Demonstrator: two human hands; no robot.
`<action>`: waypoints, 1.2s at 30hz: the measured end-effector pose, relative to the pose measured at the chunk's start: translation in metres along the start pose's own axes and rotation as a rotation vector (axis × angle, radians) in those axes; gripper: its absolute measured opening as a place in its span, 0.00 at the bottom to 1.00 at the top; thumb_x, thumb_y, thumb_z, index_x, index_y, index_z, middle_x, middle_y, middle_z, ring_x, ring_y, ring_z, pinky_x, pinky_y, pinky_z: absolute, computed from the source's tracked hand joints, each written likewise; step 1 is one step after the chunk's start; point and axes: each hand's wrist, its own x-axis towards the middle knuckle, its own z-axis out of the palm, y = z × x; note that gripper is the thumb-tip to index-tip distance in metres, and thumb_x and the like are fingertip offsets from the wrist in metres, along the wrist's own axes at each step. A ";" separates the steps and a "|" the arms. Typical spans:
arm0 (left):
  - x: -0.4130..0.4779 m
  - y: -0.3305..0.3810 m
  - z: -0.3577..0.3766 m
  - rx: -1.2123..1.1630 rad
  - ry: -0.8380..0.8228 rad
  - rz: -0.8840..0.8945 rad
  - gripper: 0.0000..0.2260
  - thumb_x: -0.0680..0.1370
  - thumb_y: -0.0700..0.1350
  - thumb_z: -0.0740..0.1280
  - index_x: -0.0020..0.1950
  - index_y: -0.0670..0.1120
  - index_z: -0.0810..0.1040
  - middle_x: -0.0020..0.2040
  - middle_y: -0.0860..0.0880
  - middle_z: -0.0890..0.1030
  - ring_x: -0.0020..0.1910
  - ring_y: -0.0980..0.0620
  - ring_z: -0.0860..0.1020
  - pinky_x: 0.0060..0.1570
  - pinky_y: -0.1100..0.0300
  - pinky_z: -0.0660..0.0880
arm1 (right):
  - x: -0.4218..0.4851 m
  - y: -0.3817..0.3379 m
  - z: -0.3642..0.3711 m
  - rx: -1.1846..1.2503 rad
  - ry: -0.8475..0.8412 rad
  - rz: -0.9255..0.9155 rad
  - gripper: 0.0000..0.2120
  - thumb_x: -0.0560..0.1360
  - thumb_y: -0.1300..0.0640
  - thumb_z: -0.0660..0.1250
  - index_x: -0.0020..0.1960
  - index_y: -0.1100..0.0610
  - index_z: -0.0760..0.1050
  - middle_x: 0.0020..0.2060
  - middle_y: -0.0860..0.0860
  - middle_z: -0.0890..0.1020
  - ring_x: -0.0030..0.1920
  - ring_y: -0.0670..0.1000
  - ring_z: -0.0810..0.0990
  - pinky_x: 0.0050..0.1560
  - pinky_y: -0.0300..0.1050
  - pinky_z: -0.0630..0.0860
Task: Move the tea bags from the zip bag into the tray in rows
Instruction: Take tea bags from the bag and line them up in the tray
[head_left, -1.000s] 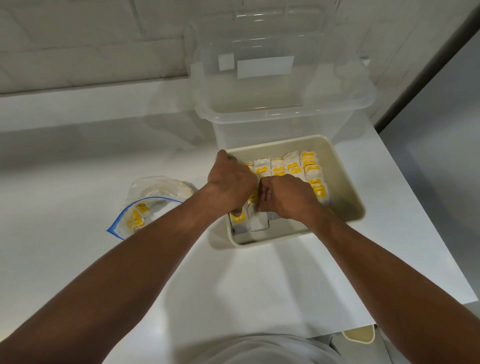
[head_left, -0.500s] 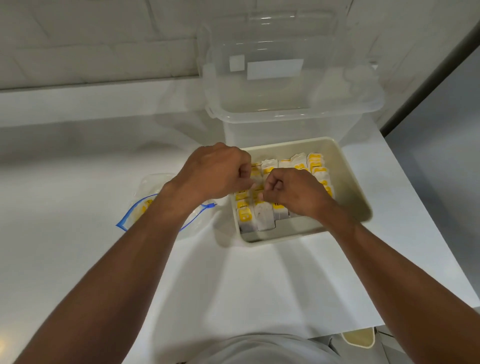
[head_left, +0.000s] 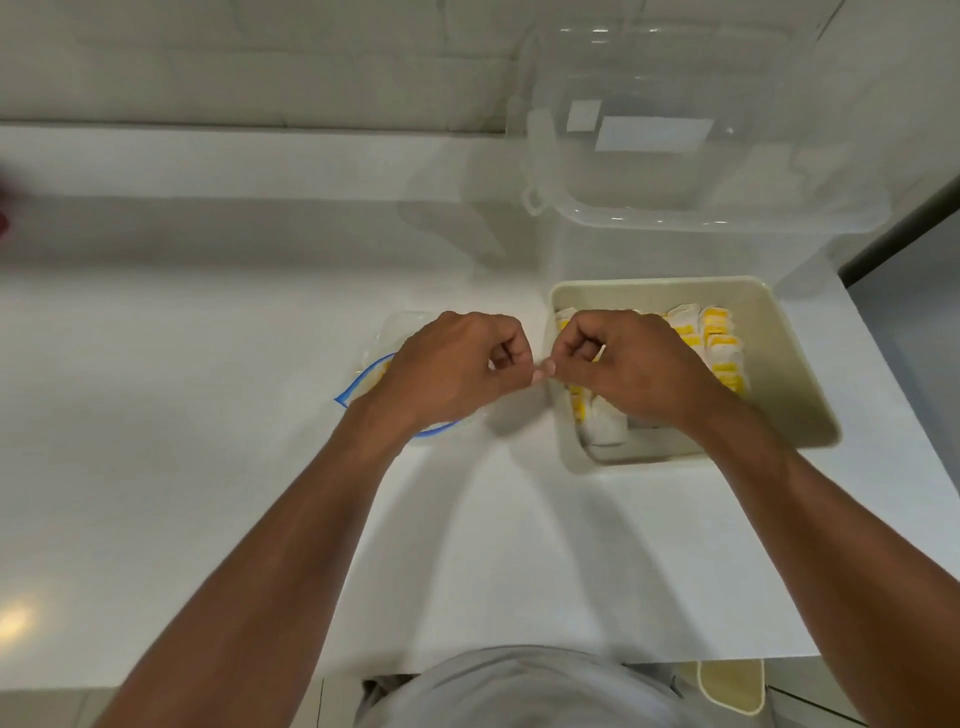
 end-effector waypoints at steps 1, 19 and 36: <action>-0.005 -0.005 -0.002 -0.002 0.003 -0.004 0.12 0.73 0.64 0.69 0.41 0.56 0.78 0.38 0.62 0.81 0.36 0.63 0.77 0.41 0.56 0.76 | 0.000 -0.005 0.004 -0.002 0.002 -0.010 0.09 0.70 0.41 0.72 0.41 0.45 0.79 0.34 0.43 0.81 0.33 0.40 0.76 0.37 0.44 0.72; -0.073 -0.077 0.006 0.402 0.141 -0.316 0.19 0.78 0.54 0.65 0.69 0.61 0.72 0.58 0.58 0.81 0.59 0.51 0.77 0.50 0.57 0.76 | 0.002 -0.039 0.125 -0.346 -0.032 0.060 0.17 0.80 0.44 0.54 0.68 0.40 0.71 0.52 0.47 0.85 0.55 0.57 0.81 0.54 0.50 0.77; -0.018 -0.048 0.030 0.662 0.027 -0.369 0.22 0.78 0.42 0.61 0.73 0.46 0.64 0.65 0.49 0.73 0.49 0.45 0.82 0.34 0.56 0.66 | 0.008 -0.048 0.121 -0.498 -0.011 0.038 0.32 0.77 0.43 0.64 0.77 0.45 0.56 0.47 0.52 0.82 0.48 0.56 0.82 0.38 0.45 0.67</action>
